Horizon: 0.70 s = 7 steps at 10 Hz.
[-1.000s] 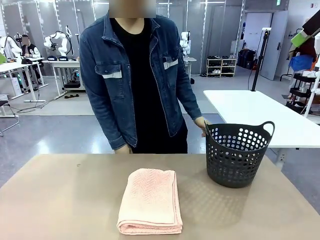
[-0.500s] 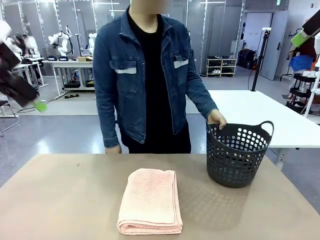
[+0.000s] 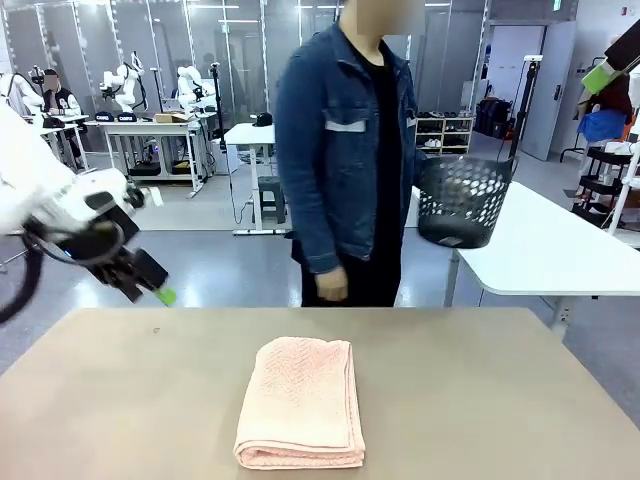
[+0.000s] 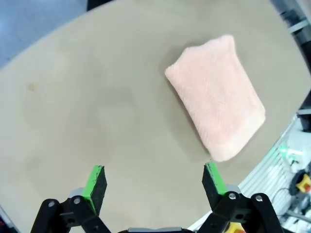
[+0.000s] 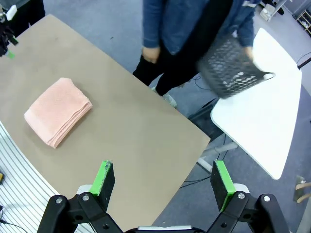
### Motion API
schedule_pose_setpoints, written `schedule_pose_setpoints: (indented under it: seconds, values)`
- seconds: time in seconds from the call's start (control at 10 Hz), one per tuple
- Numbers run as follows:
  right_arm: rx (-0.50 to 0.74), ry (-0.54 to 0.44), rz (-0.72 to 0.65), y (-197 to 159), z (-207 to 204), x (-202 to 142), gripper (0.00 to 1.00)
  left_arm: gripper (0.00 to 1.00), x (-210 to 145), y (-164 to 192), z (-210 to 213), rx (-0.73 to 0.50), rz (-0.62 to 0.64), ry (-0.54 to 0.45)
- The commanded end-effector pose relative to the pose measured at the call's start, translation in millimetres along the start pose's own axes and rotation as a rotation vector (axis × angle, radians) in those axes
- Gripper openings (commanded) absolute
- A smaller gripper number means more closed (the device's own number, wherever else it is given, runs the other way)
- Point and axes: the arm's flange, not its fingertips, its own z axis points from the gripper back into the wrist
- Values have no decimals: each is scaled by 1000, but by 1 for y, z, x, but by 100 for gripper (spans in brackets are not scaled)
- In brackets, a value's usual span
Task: Fold the towel.
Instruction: Pick up the 100 cm Hotel Towel and place it on the left side of the table.
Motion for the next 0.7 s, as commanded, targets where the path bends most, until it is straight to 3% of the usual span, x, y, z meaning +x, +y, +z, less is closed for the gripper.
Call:
schedule_pose_setpoints:
  seconds: [0.0, 0.2, 0.5, 0.6]
  values:
    - [1, 4, 9, 0, 1, -1, 100, 100, -3, 5, -47, -112, 61, -51]
    - [1, 4, 9, 0, 1, -1, 100, 100, -14, 5, -83, -150, 167, -49]
    - [1, 4, 9, 0, 1, -1, 100, 100, -22, 1, -91, -189, 128, 58]
    - [1, 4, 9, 0, 1, -1, 100, 100, -19, 2, -88, -167, 186, 13]
